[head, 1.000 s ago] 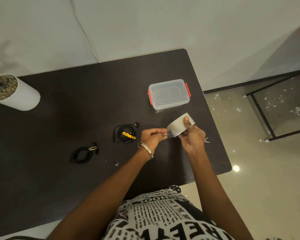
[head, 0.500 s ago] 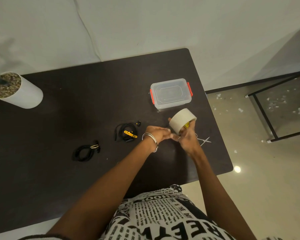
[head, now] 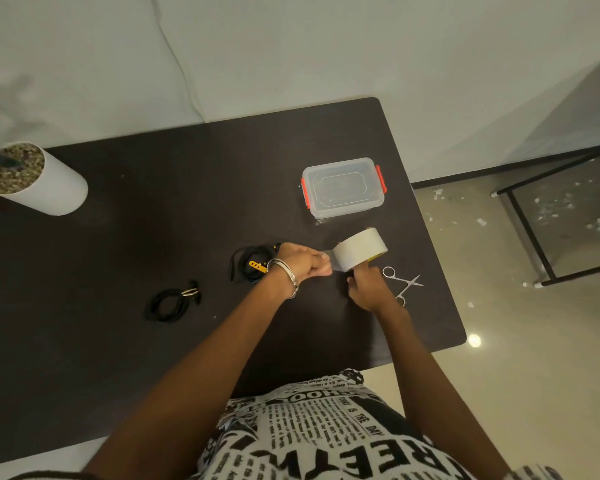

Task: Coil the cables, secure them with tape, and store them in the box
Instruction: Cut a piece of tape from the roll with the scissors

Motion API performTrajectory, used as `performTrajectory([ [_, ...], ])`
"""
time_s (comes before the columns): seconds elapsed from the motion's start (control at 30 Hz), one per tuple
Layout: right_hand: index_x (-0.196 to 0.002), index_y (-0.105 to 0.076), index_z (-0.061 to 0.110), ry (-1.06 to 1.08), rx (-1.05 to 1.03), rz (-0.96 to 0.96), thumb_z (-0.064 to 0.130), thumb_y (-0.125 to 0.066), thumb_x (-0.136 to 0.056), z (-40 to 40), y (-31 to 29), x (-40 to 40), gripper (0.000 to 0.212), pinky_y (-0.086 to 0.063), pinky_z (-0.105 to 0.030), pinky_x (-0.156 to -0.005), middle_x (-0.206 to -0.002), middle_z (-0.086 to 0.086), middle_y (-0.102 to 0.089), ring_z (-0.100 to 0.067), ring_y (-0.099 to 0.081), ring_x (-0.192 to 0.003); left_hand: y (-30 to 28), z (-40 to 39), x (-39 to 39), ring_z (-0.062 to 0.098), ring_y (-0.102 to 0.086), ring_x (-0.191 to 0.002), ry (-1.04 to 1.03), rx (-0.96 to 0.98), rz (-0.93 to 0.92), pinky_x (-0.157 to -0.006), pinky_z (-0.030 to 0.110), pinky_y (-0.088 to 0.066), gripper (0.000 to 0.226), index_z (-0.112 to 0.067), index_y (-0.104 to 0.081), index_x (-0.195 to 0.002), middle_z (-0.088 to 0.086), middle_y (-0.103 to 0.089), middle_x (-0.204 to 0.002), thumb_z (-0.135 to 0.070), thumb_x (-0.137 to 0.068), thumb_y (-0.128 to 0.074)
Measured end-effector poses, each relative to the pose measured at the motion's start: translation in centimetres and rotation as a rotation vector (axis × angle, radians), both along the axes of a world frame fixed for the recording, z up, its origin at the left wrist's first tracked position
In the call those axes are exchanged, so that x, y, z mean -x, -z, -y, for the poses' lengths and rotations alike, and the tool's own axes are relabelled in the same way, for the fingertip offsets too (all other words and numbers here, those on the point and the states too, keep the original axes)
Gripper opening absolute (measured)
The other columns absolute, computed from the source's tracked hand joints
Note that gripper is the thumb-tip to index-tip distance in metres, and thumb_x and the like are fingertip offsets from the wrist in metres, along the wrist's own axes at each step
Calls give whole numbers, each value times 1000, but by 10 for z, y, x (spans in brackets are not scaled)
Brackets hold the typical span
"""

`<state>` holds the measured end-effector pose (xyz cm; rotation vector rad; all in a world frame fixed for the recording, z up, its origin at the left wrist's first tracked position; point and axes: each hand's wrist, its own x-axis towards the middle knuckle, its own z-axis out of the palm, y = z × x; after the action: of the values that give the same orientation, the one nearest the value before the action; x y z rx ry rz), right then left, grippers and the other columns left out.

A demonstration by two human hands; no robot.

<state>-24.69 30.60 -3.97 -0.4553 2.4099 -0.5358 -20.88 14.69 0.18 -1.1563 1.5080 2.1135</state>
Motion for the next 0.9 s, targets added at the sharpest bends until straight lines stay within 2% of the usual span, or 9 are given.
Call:
performTrajectory([
  [0.07, -136, -33, -8, -59, -59, -23, -1, -46, -87, 4, 0, -1, 50, -40, -43, -91, -133, -32, -43, -49, -46, -115, -4, 10, -4, 14, -60, -49, 52, 20, -32, -77, 36, -59, 17, 5, -60, -68, 7, -58, -51, 14, -83, -56],
  [0.2, -142, -25, -5, -109, -110, -55, 1, -45, -89, 9, 1, -5, 57, -37, -43, -102, -144, -32, -29, -46, -37, -127, -5, 20, -10, 22, -63, -61, 11, 39, -19, -76, 37, -59, 10, 11, -63, -81, 18, -62, -70, 13, -85, -54],
  [0.3, -139, -31, -6, -108, -134, -138, 10, -45, -93, 11, 9, -6, 51, -27, -41, -110, -142, -29, -36, -43, -33, -131, 0, 16, -13, 24, -61, -61, -22, 42, -3, -83, 42, -56, 15, 6, -63, -74, 20, -62, -74, 13, -85, -54],
  [0.37, -139, -33, -5, -118, -141, -173, 14, -46, -94, 10, 10, -6, 50, -22, -40, -113, -142, -27, -39, -42, -32, -132, 4, 14, -13, 21, -64, -59, -17, 87, 3, -82, 39, -57, 11, 5, -64, -74, 18, -65, -76, 10, -83, -59],
  [0.43, -139, -32, -5, -131, -116, -154, 12, -48, -94, 6, 7, -5, 51, -21, -41, -113, -144, -26, -36, -42, -29, -133, 8, 12, -12, 22, -67, -69, -6, 125, 15, -78, 32, -58, 12, 0, -66, -71, 14, -67, -77, 8, -80, -64],
  [0.53, -139, -32, -3, -115, -23, -100, 7, -48, -92, -6, 1, -3, 50, -29, -40, -107, -144, -26, -33, -42, -31, -131, 11, 11, -9, 21, -65, -76, -4, 106, 33, -73, 25, -58, 9, 0, -67, -73, 11, -66, -76, 8, -78, -66],
  [0.67, -134, -42, 1, -49, 51, -98, 5, -51, -92, -20, -9, -2, 43, -39, -40, -97, -133, -23, -47, -42, -46, -118, 11, 4, -6, 18, -63, -69, 4, 84, 41, -62, 22, -56, 12, -3, -66, -73, 10, -65, -71, 7, -78, -64],
  [0.77, -125, -54, 5, 17, 130, -154, 4, -55, -90, -29, -13, -8, 35, -46, -42, -91, -118, -21, -62, -40, -57, -105, 9, 0, -7, 12, -67, -76, 133, 114, 81, -75, 31, -51, 13, -18, -67, -79, -2, -69, -78, -5, -81, -65],
  [0.9, -100, -69, 6, 528, 160, -407, 13, -63, -89, -41, -12, -22, 14, -43, -25, -74, -94, -14, -71, -31, -66, -87, 11, -5, -4, 13, -68, -76, 121, 68, 80, -78, 33, -53, 10, -15, -67, -86, 1, -70, -80, -6, -84, -63],
])
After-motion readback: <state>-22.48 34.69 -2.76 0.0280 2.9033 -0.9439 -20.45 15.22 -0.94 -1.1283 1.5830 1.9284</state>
